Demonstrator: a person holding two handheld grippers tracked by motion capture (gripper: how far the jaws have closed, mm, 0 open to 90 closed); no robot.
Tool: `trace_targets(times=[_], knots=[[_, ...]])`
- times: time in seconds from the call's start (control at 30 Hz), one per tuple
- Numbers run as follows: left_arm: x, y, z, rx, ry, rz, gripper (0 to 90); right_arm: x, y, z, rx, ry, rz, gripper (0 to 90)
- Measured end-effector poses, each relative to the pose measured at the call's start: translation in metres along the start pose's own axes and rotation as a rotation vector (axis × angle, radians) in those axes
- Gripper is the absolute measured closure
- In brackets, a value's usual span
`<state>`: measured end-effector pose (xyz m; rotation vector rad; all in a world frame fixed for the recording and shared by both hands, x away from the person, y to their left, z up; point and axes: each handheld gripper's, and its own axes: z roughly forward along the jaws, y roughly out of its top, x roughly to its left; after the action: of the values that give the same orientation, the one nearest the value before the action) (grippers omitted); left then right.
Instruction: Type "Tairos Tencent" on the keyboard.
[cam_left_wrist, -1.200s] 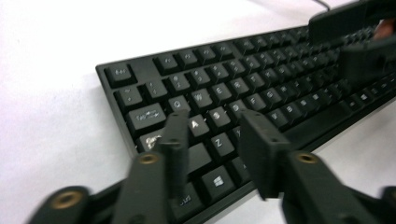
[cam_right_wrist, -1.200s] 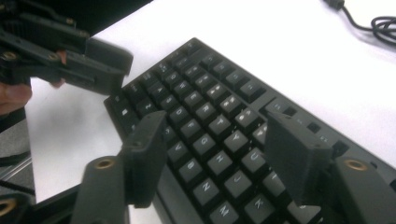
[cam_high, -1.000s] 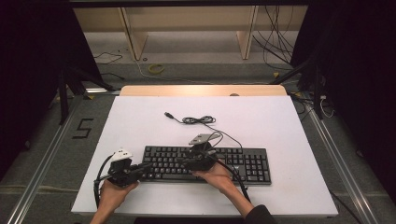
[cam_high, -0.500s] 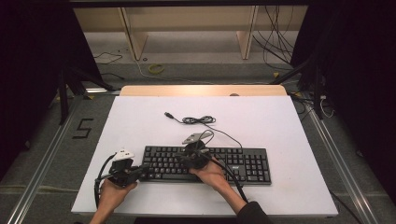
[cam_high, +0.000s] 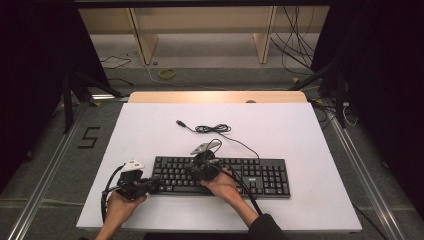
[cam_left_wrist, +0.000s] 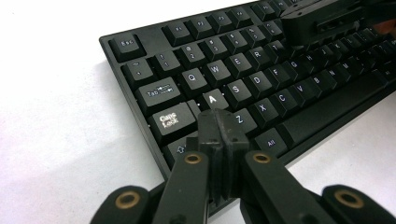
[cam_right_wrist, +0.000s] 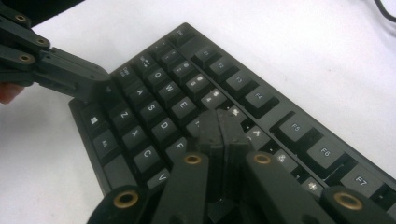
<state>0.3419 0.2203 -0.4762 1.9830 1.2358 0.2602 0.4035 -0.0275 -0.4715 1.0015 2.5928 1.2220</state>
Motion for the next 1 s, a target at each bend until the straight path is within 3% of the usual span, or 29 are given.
trace_targets(times=[0.83, 1.0], knots=[[0.0024, -0.0003, 0.0049, 0.029, 0.002, -0.005, 89.5, -0.0026, -0.0017, 0.0081, 0.03, -0.011, 0.002, 90.0], [0.0008, 0.0006, 0.0049, 0.04, 0.014, 0.015, 89.6, -0.0017, -0.0024, 0.0096, 0.028, -0.019, 0.0, 90.0]])
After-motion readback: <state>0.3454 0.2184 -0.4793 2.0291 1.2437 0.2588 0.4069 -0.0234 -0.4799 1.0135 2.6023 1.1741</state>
